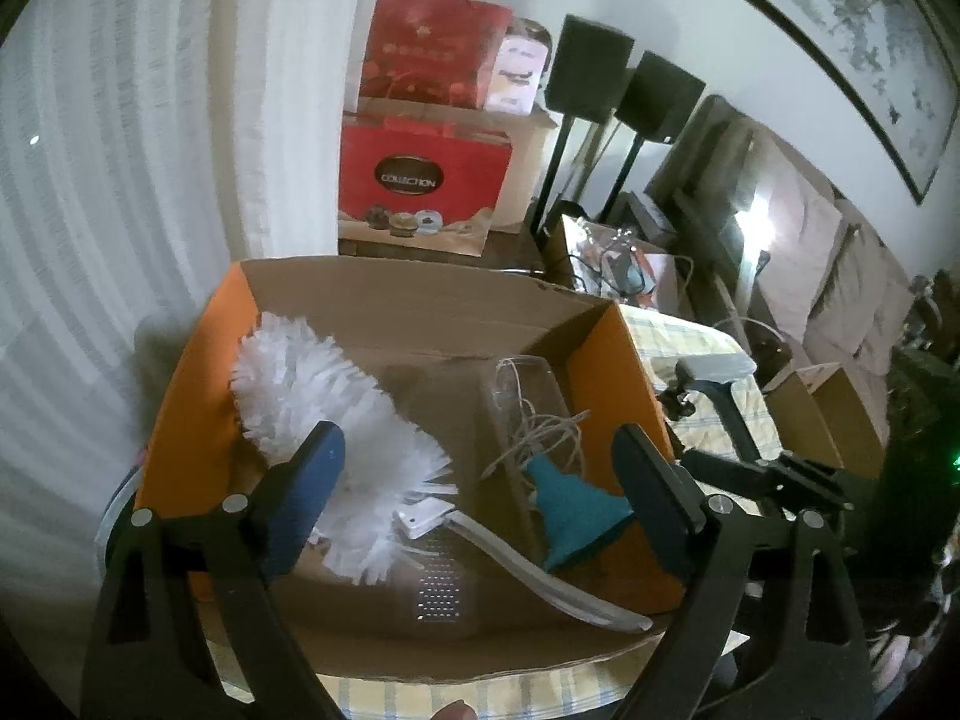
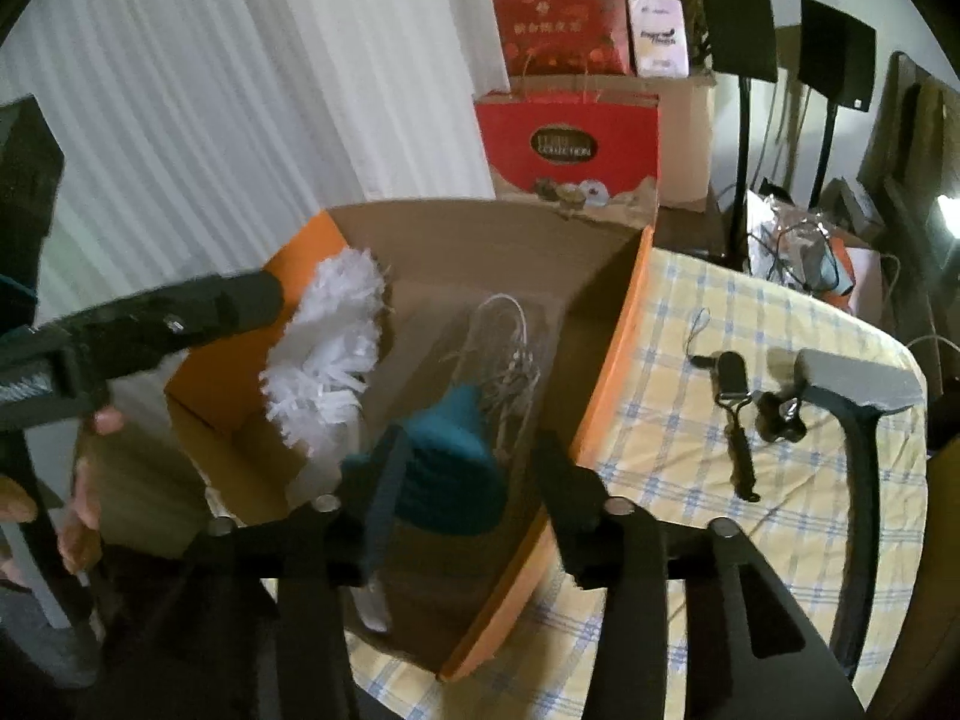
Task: Organize objects
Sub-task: 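Lower the blue funnel into the orange box and open the right gripper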
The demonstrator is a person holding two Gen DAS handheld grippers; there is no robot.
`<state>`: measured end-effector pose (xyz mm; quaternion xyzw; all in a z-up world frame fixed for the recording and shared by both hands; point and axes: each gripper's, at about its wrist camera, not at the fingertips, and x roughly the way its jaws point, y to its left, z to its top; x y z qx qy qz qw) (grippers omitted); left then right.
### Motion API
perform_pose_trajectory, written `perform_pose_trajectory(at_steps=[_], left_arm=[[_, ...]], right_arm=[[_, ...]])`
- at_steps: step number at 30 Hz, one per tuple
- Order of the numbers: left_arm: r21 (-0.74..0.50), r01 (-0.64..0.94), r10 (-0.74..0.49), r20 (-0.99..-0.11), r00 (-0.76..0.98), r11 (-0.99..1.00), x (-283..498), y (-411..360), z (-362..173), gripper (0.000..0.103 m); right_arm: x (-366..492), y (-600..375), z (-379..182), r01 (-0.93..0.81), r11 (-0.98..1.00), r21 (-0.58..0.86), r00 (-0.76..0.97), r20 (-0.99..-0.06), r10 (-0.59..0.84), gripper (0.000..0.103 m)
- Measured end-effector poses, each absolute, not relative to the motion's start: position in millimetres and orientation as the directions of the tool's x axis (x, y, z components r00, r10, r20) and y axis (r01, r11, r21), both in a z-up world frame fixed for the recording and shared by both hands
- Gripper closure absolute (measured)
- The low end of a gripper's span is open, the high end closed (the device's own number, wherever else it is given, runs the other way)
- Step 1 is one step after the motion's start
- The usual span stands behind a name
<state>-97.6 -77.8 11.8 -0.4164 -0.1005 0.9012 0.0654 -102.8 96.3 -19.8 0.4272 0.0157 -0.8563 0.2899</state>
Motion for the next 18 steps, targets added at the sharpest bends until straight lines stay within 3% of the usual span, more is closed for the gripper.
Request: perform_pose_trajectory(at_steps=[7,12,18], left_arm=[[-0.248,-0.065,0.230,-0.729,-0.645,-0.967,-96.1,-65.3,15.1,0.010],[-0.271,-0.090,0.263,-0.719,-0.644,-0.958,-95.7,-55.8,19.5,0.005],[-0.282,-0.124,0.295,-0.722,-0.626,-0.951,-97.0,-37.5,21.6,0.003]], right_arm=[[-93.8,111.6,8.8,0.502,-0.836,0.220,-0.518,-0.698,-0.494,0.045],[-91.7,127.7,18.2,0.467,-0.860,0.207,-0.551,-0.693,-0.466,0.032],[-94.3,150.9,16.2,0.407,-0.893,0.191,-0.574,-0.708,-0.412,0.028]])
